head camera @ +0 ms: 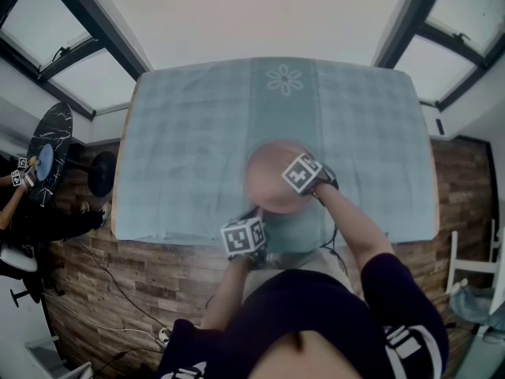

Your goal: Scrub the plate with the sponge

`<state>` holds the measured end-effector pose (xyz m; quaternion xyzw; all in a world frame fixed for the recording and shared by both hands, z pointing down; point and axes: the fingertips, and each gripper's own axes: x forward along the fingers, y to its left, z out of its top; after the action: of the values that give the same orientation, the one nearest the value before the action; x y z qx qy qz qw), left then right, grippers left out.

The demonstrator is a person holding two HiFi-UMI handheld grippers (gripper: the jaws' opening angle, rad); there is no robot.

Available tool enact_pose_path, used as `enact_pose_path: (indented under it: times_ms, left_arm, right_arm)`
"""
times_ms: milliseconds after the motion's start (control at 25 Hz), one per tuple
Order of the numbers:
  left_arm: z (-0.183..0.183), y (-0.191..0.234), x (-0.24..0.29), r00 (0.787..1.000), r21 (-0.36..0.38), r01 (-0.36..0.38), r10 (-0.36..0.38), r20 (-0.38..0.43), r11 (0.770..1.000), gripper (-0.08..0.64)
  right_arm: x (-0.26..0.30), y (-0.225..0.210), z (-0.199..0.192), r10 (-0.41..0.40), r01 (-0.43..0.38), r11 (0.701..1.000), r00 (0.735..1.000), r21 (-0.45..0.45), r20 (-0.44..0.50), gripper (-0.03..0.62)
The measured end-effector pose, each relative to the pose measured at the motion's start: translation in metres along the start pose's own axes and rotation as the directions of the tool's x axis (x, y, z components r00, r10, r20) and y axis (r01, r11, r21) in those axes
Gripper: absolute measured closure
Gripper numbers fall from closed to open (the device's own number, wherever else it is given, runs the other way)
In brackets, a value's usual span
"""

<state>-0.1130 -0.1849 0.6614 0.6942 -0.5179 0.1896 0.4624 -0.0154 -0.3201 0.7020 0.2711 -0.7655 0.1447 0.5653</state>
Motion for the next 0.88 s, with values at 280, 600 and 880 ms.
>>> enact_pose_path:
  times_ms: [280, 600, 880]
  left_arm:
    - [0.001, 0.001, 0.003, 1.000, -0.003, 0.003, -0.003, 0.002, 1.000, 0.548]
    - [0.001, -0.002, 0.003, 1.000, 0.000, 0.010, -0.010, 0.000, 1.000, 0.548]
    - [-0.001, 0.000, 0.002, 1.000, -0.002, 0.014, -0.014, -0.001, 1.000, 0.548]
  right_arm:
    - [0.004, 0.009, 0.013, 0.010, -0.010, 1.000, 1.000, -0.011, 0.025, 0.555]
    - [0.004, 0.036, 0.015, 0.067, -0.066, 0.996, 0.998, -0.052, 0.016, 0.555]
    - [0.002, 0.048, 0.010, 0.072, -0.072, 0.994, 0.997, -0.080, 0.000, 0.555]
